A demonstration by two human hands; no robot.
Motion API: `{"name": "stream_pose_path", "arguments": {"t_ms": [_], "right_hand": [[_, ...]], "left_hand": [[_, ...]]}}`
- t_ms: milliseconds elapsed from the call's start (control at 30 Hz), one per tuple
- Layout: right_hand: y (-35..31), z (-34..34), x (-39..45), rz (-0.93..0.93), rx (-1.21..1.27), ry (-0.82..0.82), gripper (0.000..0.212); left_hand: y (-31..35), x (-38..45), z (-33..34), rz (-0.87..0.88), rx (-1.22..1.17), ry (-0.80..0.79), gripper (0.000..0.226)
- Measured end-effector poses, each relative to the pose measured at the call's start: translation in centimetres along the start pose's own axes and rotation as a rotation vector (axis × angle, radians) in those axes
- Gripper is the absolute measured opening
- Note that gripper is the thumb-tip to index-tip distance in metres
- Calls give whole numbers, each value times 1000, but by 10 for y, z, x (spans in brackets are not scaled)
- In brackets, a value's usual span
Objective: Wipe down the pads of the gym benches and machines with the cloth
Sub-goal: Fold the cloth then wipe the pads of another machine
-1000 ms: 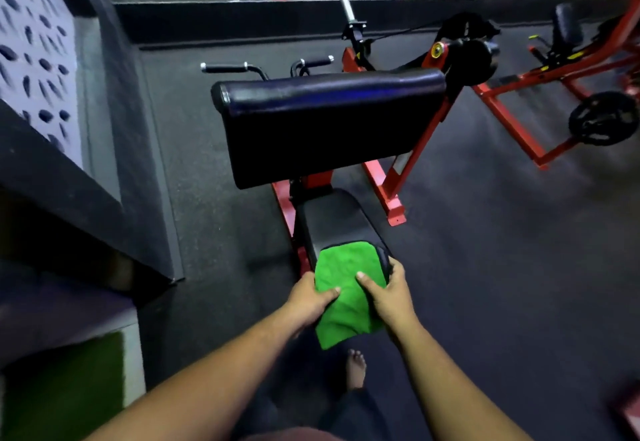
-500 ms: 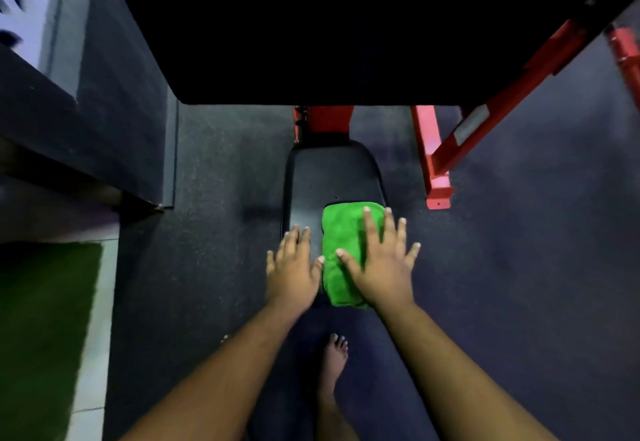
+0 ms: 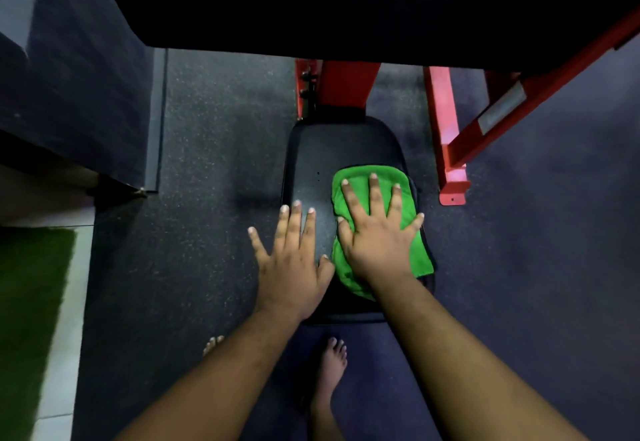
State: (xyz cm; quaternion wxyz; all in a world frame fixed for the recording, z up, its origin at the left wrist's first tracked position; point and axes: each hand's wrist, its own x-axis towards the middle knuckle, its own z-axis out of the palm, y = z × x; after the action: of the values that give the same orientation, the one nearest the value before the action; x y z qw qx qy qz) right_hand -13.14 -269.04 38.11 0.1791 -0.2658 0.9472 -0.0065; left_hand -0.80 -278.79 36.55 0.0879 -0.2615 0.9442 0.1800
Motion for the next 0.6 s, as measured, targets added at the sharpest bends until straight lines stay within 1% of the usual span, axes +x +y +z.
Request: {"name": "stream_pose_path", "arguments": {"t_ms": [67,133,200,267,333,400,500,533,600], "right_hand": [[6,-1,-1,-19,-15,6,62],[18,3,-26,-35,-53,19,62],[30,8,-60,-3,-46,9,61],[35,10,-78,33,-26,-2,59],[33,6,-58,34,-24,5,57],[28,-3,-9,1,-3,60,55],[19,-23,68,6,81,56,55],[18,-24,78,8,83,53,56],[23,-19,61,-1,47,74,57]], "left_hand": [[3,7,-1,13,16,-26,83],[4,8,0,7,16,-26,84],[3,6,0,15,12,-22,85],[2,5,0,34,8,0,86],[3,6,0,44,2,8,87],[3,7,2,42,-7,24,88],[3,9,2,44,-19,36,89],[3,9,2,45,-20,37,88],[3,8,1,47,-17,27,89]]}}
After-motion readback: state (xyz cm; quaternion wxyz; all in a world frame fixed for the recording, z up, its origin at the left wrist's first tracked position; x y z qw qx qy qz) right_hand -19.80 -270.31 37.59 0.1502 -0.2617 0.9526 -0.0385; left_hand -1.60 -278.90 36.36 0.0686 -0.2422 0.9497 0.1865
